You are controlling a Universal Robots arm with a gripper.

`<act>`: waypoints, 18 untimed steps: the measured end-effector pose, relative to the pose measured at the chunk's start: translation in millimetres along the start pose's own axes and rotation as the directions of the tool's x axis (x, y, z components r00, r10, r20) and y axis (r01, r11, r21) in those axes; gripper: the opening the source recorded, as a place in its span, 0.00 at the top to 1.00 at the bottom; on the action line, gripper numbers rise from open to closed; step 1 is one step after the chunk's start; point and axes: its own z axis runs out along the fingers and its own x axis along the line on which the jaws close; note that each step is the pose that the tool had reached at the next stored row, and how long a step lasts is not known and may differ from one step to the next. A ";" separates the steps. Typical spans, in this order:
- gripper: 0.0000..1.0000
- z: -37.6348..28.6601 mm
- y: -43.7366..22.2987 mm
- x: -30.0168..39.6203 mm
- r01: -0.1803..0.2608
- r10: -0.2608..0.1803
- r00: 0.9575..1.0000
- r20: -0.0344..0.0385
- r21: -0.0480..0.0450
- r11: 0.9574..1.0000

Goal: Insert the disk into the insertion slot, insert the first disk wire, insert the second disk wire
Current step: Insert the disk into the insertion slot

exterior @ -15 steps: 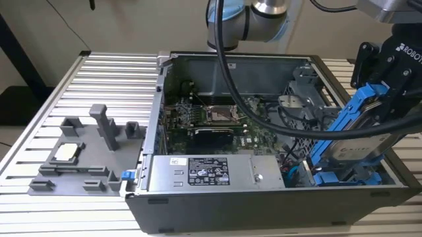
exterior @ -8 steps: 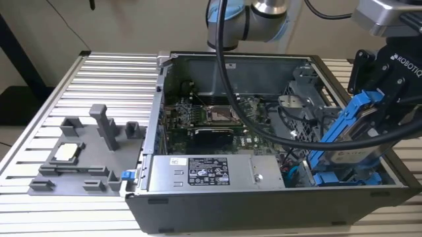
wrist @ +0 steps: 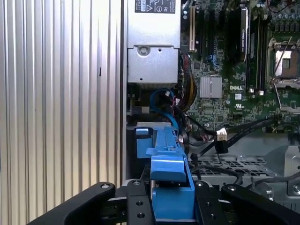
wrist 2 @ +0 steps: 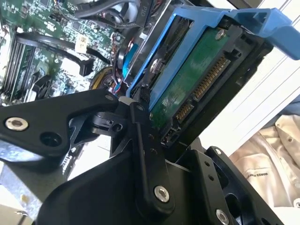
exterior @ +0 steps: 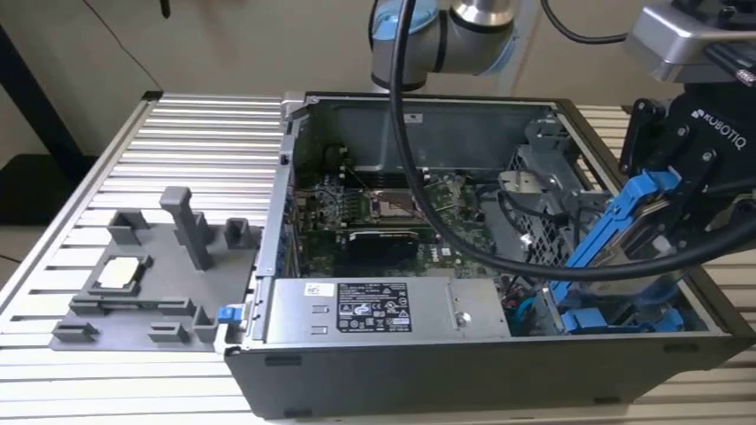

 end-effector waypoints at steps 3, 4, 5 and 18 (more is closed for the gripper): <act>0.67 1.6 -1.1 0.0 0.000 0.000 1.000 0.004 0.000 1.000; 0.67 2.1 -1.7 -0.1 0.000 0.000 1.000 0.006 0.000 1.000; 0.67 2.6 -2.1 -0.1 0.000 0.000 1.000 0.007 0.000 1.000; 0.67 22.6 -4.5 0.0 0.000 0.000 1.000 0.011 0.000 1.000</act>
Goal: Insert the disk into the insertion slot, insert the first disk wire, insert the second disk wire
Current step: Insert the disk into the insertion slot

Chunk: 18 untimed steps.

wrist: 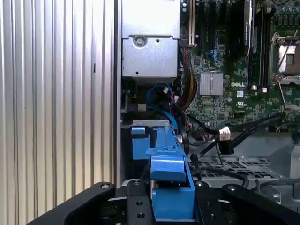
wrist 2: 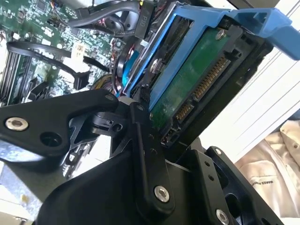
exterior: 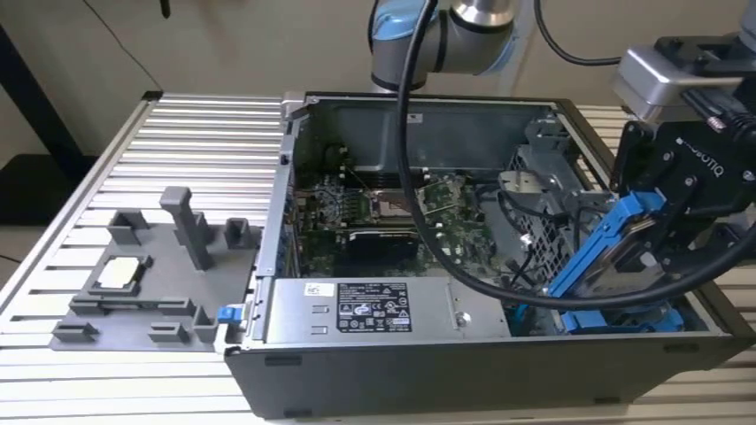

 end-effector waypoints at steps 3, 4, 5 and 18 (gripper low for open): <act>0.67 5.5 -0.1 0.1 0.000 0.000 1.000 0.000 0.000 1.000; 0.67 7.3 -0.1 0.2 0.000 0.000 1.000 0.000 0.000 1.000; 0.67 9.0 -0.2 0.2 0.000 0.000 1.000 0.001 0.000 1.000; 0.67 22.6 -0.5 0.5 0.000 0.000 1.000 0.002 0.000 1.000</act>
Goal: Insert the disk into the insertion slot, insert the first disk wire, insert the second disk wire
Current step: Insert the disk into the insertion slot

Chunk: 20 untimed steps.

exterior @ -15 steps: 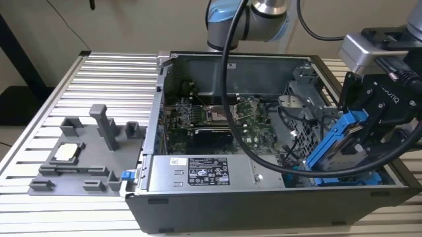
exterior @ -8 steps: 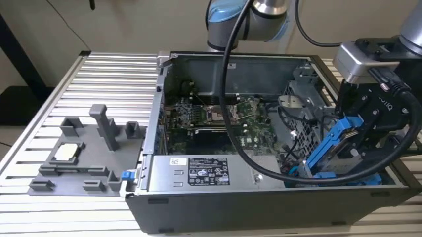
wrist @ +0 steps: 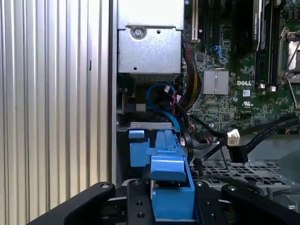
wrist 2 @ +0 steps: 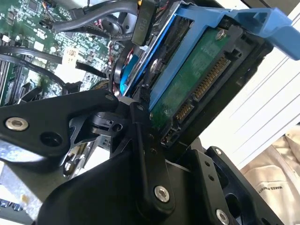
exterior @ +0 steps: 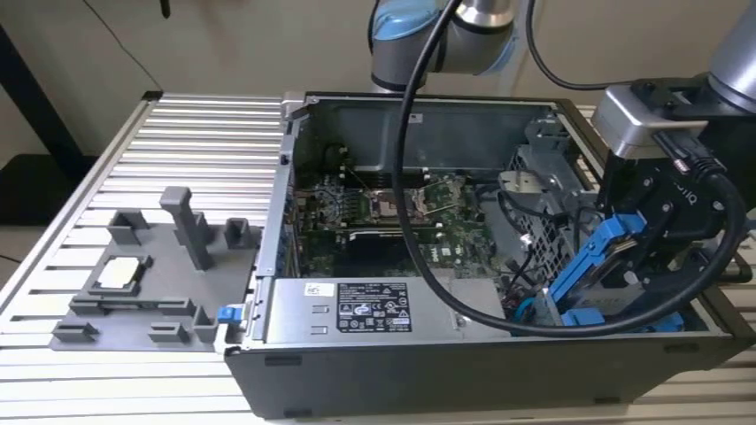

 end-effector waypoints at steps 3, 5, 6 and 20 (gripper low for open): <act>0.67 0.1 0.0 0.0 0.000 0.000 1.000 0.000 0.000 1.000; 0.67 0.1 0.1 0.0 0.000 0.000 1.000 0.000 0.000 1.000; 0.60 0.2 0.1 0.0 0.000 0.000 1.000 0.000 0.000 1.000; 0.53 -22.9 0.6 -1.0 0.000 0.000 1.000 -0.001 0.005 1.000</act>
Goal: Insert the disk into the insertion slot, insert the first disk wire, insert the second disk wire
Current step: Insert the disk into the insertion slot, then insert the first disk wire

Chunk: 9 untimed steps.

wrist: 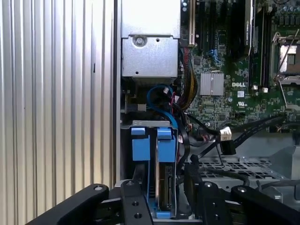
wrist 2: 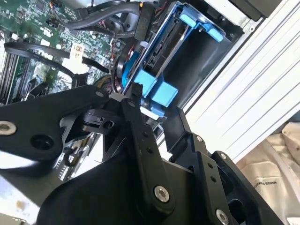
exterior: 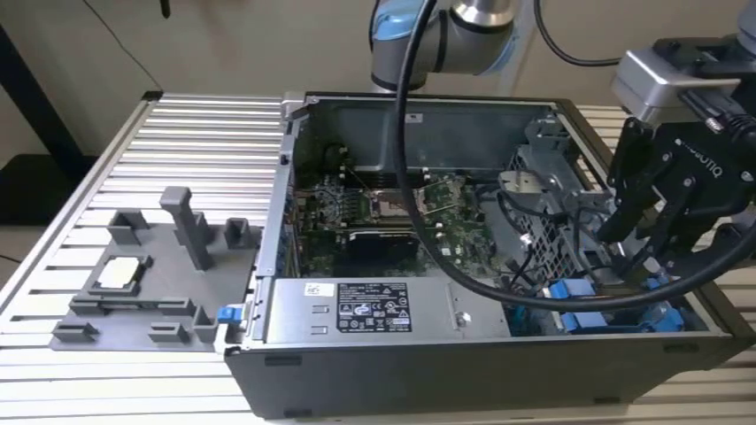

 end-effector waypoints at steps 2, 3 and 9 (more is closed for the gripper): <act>0.53 -0.2 1.1 -0.2 0.001 -0.001 1.000 0.003 0.036 0.999; 0.53 -0.2 1.7 -0.3 0.001 -0.001 1.000 0.004 0.054 0.999; 0.53 -0.3 3.1 -3.7 0.002 -0.003 1.000 0.009 0.115 0.993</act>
